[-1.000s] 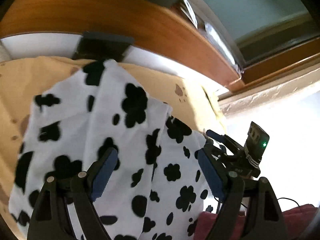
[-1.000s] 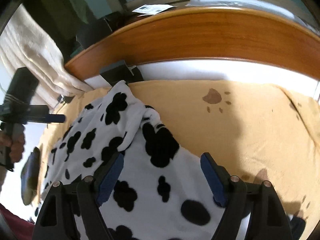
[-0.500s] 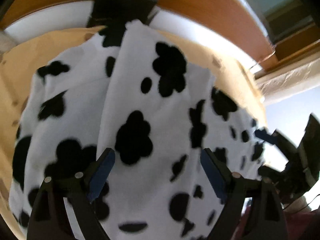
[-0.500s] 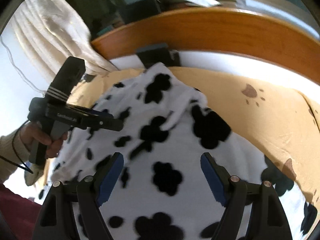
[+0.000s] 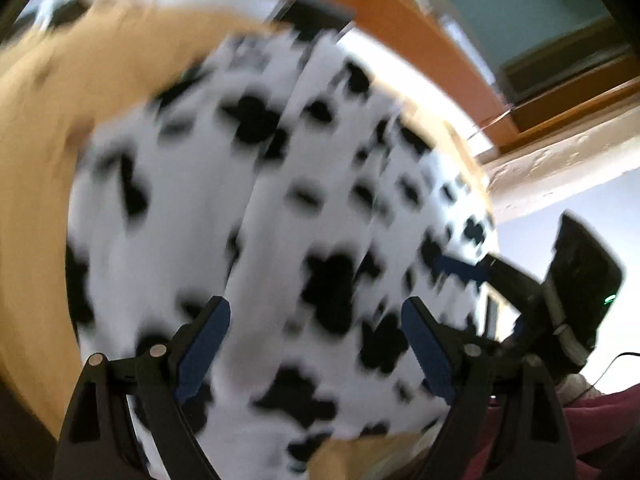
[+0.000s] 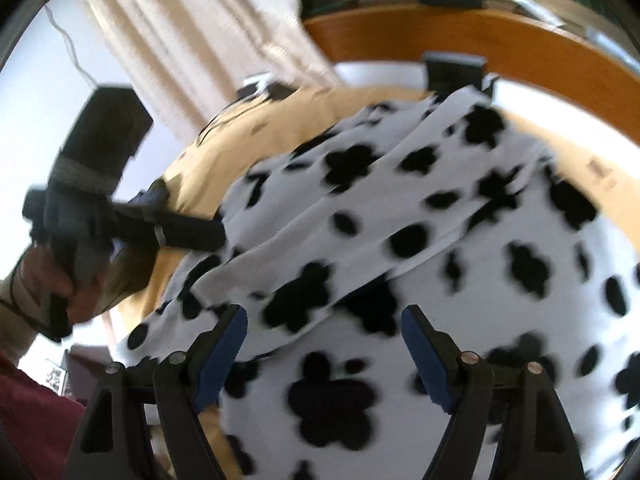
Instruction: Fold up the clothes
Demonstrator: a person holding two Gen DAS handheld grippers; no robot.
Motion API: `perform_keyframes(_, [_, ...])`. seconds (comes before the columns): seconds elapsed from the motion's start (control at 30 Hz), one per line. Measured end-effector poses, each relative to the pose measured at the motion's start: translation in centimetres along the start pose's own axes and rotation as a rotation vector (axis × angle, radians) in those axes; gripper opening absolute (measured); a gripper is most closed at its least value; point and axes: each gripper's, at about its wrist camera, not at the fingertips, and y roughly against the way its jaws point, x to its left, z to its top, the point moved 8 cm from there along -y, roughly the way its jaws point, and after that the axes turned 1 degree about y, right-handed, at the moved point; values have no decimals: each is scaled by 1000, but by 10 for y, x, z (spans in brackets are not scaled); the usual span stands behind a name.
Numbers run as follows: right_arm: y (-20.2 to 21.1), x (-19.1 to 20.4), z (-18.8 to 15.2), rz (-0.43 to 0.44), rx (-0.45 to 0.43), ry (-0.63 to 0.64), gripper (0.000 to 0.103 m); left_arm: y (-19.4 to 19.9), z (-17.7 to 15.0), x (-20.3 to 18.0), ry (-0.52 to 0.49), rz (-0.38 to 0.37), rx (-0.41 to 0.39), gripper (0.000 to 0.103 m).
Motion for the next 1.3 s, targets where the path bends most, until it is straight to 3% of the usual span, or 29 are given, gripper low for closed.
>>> perform_keyframes(0.1, [-22, 14, -9, -64, 26, 53, 81, -16, -23, 23, 25, 26, -22, 92])
perform_keyframes(0.2, [-29, 22, -15, -69, 47, 41, 81, -5, -31, 25, 11, 85, -67, 92])
perform_keyframes(0.27, [-23, 29, -16, -59, 38, 49, 81, 20, -37, 24, 56, 63, -121, 92])
perform_keyframes(0.37, [-5, 48, -17, -48, 5, 130, 81, 81, -58, 28, 111, 41, -264, 92])
perform_keyframes(0.5, [16, 92, -37, 21, -20, 261, 81, 153, -115, 50, 254, 27, -439, 92])
perform_keyframes(0.6, [23, 124, -66, 84, 3, 339, 81, 189, -170, 66, 285, 113, -585, 96])
perform_keyframes(0.7, [18, 149, -95, 127, 55, 418, 81, 208, -228, 78, 290, 185, -676, 103])
perform_keyframes(0.83, [15, 169, -122, 163, 97, 496, 81, 194, -296, 104, 366, 212, -687, 103])
perform_keyframes(1.0, [12, 180, -128, 148, 98, 545, 81, 159, -349, 138, 496, 341, -651, 103])
perform_keyframes(1.17, [1, 176, -118, 75, 102, 541, 81, 126, -364, 153, 504, 355, -615, 103])
perform_keyframes(1.3, [-8, 169, -118, 56, 127, 490, 81, 98, -363, 167, 483, 305, -576, 103])
